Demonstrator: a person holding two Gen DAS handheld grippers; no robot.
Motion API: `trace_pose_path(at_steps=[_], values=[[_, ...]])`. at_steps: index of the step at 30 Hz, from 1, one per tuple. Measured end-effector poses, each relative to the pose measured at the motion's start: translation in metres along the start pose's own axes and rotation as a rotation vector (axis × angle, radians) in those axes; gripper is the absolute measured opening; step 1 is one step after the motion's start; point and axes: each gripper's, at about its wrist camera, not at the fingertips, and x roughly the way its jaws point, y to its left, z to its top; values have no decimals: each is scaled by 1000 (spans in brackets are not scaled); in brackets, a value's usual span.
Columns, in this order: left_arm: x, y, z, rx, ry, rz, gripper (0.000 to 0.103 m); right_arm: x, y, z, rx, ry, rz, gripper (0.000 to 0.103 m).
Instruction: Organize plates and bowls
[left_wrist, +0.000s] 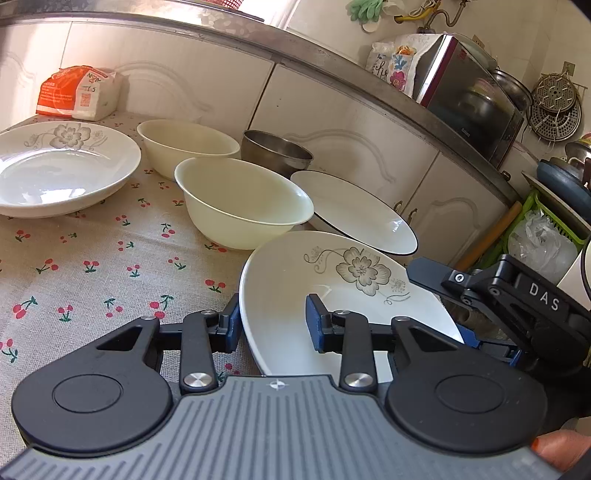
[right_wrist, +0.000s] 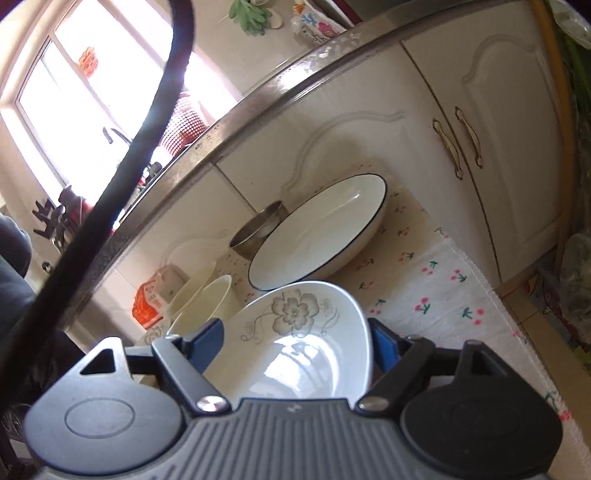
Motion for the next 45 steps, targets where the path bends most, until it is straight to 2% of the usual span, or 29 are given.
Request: trace_pose_path(at_steps=[17, 28, 38, 45], values=[[-19, 9, 1, -17, -11, 45, 35, -2, 19, -14, -38, 22, -9, 86], [-45, 42, 0, -57, -52, 107, 35, 8, 53, -33, -83, 70, 41, 86], [-74, 76, 4, -97, -100, 196, 35, 27, 94, -53, -130, 125, 103, 86], [-101, 105, 3, -151, -143, 286, 35, 44, 135, -77, -184, 182, 165, 86]])
